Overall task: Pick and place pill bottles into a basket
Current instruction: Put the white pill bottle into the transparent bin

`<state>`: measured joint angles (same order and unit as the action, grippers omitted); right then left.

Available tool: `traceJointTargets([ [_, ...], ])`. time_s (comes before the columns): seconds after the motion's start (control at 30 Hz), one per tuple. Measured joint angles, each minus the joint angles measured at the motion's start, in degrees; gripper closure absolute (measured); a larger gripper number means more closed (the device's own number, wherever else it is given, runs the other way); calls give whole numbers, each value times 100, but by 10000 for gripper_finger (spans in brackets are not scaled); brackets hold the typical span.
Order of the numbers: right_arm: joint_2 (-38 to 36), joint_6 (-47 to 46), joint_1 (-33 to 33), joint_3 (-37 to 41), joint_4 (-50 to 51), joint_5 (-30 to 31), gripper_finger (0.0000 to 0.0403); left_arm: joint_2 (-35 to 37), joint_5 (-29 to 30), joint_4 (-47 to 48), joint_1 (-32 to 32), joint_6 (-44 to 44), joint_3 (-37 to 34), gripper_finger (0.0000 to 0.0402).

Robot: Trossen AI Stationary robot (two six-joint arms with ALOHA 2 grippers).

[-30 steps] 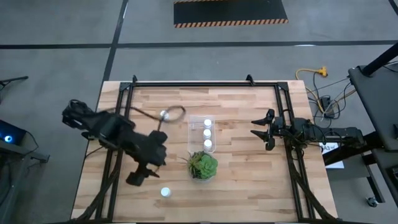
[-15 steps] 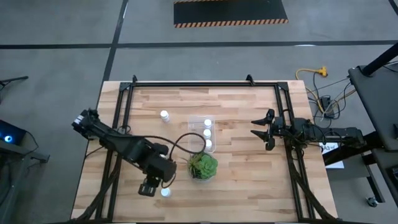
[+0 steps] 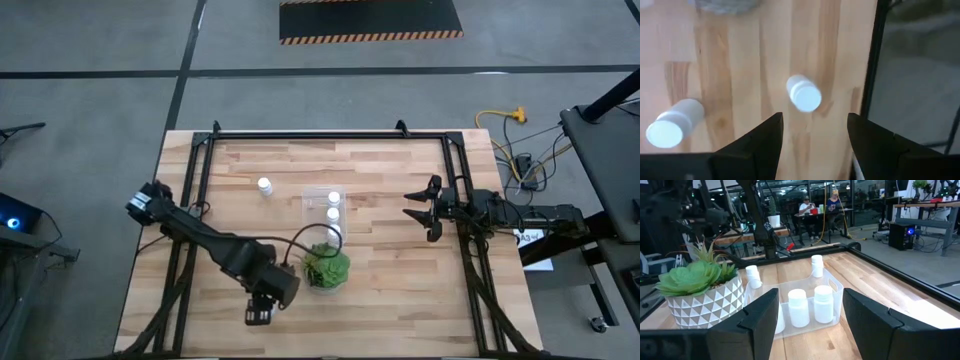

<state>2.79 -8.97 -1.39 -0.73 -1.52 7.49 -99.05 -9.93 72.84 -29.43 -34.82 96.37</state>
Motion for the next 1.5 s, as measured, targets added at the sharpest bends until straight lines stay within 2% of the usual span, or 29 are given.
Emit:
traceJointTargets([
  [0.2,0,0,-1,0,0,1,193,65,37,-73,0,-794,3,198],
  [0.33,0,0,0,0,2,0,193,86,62,-330,-32,-936,-4,188],
  [0.5,0,0,-2,0,2,2,193,86,83,-850,-48,-1131,-6,135],
  [0.63,0,0,0,0,0,0,193,84,120,-689,-111,-1139,-17,86],
  [0.73,0,0,-1,0,2,0,193,85,469,-586,-305,-1121,-28,69],
  [0.87,0,0,-1,0,2,0,193,91,1541,-760,-768,-1285,-28,66],
  [0.97,0,0,-2,0,2,0,193,99,1884,-796,-1150,-1433,-28,66],
  [1.2,0,1,0,0,2,0,193,97,2104,-912,-1530,-1740,-595,66],
  [1.37,0,0,-1,0,2,1,193,97,1916,-1613,-1532,-1792,-1311,66],
  [1.5,0,0,-1,0,2,1,193,164,1926,-2090,-1532,-2187,-1743,66],
])
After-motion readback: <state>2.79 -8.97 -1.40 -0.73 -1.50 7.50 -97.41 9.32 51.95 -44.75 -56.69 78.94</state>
